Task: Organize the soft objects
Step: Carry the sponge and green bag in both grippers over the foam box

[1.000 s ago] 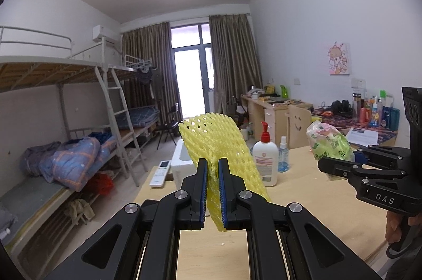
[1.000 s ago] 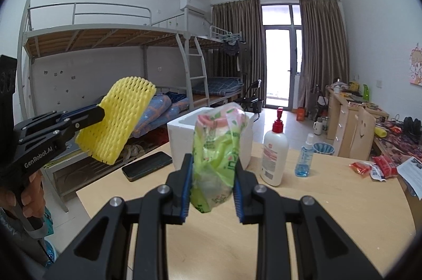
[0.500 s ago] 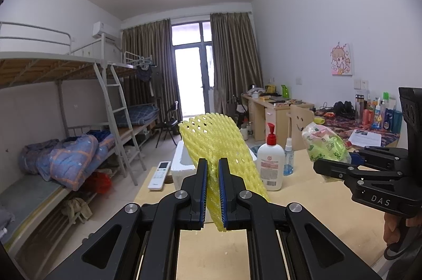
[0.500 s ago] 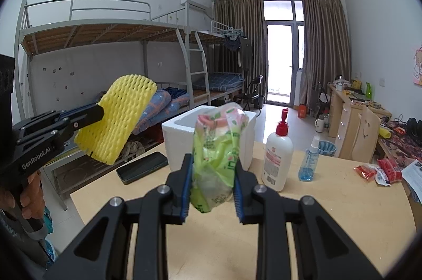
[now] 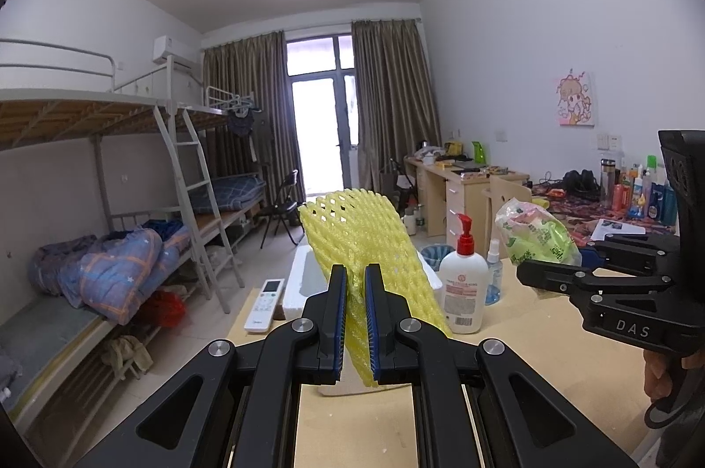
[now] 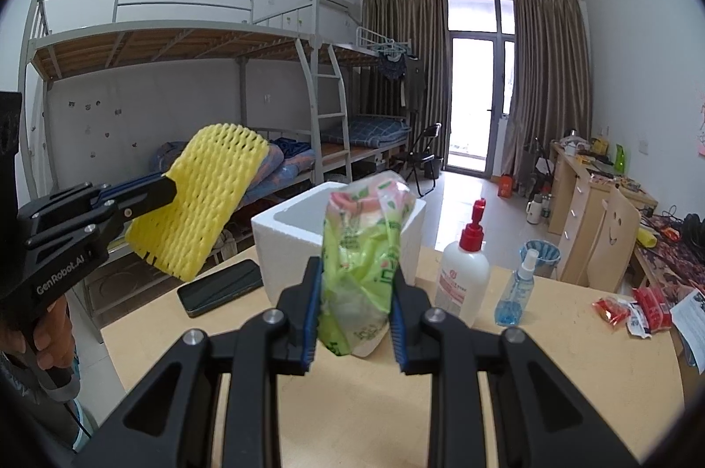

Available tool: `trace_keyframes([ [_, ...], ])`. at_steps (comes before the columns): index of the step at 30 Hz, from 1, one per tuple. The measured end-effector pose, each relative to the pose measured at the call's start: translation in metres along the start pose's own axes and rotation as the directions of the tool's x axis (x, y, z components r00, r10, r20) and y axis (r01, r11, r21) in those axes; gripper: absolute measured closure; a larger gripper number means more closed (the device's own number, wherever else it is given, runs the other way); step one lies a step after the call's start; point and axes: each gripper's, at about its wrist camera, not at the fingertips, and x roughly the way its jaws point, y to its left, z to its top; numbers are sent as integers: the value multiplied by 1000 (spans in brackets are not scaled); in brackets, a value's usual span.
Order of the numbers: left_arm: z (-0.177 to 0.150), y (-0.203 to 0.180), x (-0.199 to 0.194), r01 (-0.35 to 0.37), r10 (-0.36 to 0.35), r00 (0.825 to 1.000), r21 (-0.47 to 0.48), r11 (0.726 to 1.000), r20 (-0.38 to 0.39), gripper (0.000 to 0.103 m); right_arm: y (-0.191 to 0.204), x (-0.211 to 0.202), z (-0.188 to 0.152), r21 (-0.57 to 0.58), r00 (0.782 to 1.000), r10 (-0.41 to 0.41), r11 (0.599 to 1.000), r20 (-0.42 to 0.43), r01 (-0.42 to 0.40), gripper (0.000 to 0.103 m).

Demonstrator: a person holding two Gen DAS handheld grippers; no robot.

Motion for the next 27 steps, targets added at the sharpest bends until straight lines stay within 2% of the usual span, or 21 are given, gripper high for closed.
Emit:
trace_keyframes([
  [10,8,7,27,4,-4,1000,-11,1000,-19,94,-4,18,11,-2,999,-13,1000,-36,13,72],
  [27,19,20,70,8,-11,998,-47,999,-58,94,-13,51,35,-15,999,17,1000,-44,-17,72],
])
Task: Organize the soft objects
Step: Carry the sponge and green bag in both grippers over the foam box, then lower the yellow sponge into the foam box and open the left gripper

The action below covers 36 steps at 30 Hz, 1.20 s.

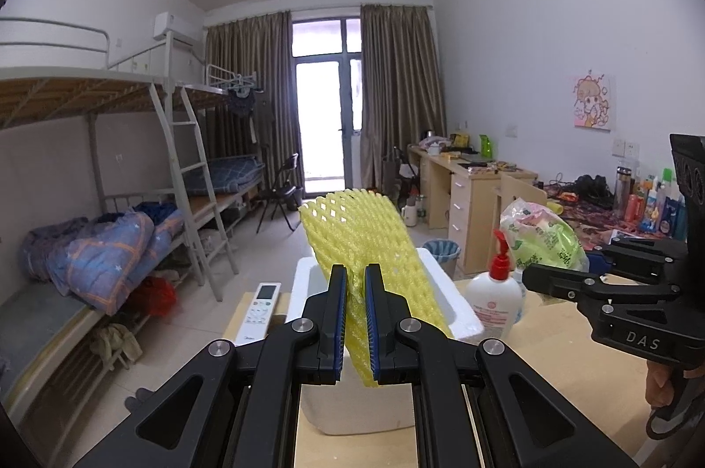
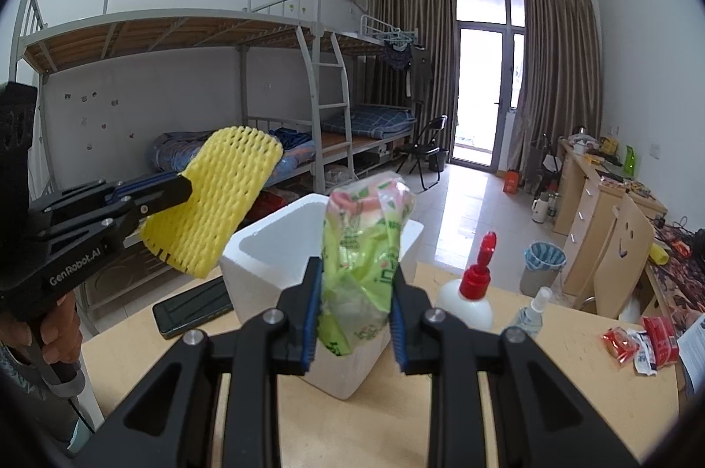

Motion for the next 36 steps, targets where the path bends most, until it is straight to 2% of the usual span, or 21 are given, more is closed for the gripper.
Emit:
trace_keyframes([
  [12,5,1,28,-10,10,1000,3,1000,-18,94,-10,24,4,11,1000,14,1000,-12,-14,72],
  [36,10,2,81,19,-19,991,-8,1000,-130,94,-14,37,8,27,1000,12,1000,-24,-11,72],
])
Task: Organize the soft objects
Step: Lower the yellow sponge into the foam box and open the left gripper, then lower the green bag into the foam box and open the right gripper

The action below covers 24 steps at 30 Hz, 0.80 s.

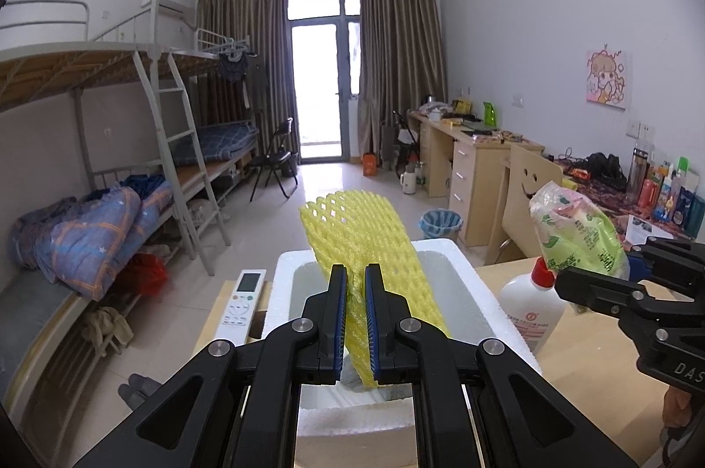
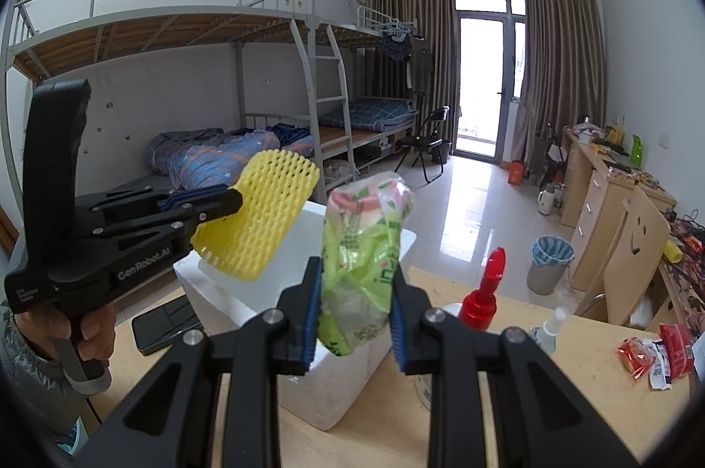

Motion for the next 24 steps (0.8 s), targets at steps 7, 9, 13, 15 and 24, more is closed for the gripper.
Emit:
trace_keyframes([
  [7,2,-2,10,-5,5,1000,11,1000,-20,94,1,2,2,4,1000,-7,1000,-2,7,72],
  [9,2,-2,14,3,-3,1000,11,1000,-28,94,0,3,3,7,1000,-8,1000,-4,8,72],
  [13,2,1,16,-2,2,999,16,1000,-41,84,-1,2,3,10,1000,-12,1000,-3,12,72],
  [15,2,3,15,-9,9,999,13,1000,-34,62,0,2,3,9,1000,-11,1000,-3,11,72],
  [24,3,6,3,-41,41,999,-16,999,25,3,-1,2,2,11,1000,-16,1000,-5,16,72],
])
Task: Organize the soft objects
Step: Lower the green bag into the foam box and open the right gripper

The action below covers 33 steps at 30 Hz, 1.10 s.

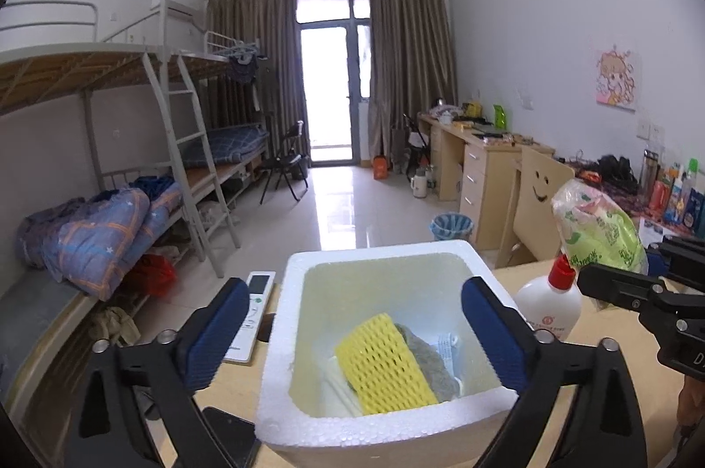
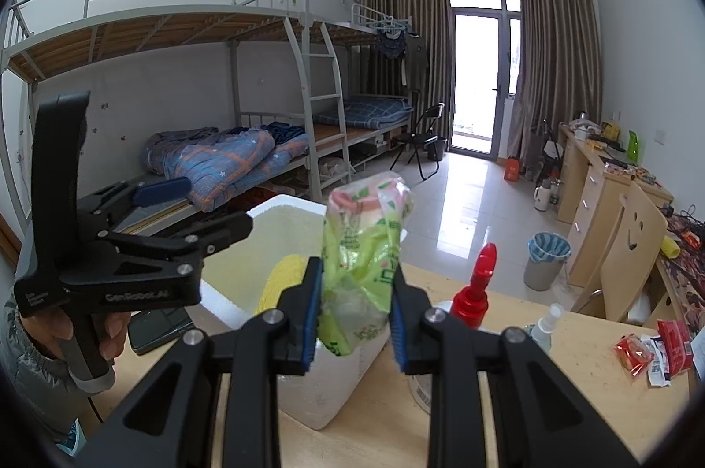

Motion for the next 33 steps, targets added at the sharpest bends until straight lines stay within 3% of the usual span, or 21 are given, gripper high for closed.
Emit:
trace_keyframes([
  [16,-1,16,-32,-51,52,998,-23,998,42,1,13,8,3,-17,1000,-6,1000,-8,6,72],
  [33,-17,52,-63,-149,151,987,-43,988,49,1,41,32,10,-56,999,45,997,-23,-46,72],
])
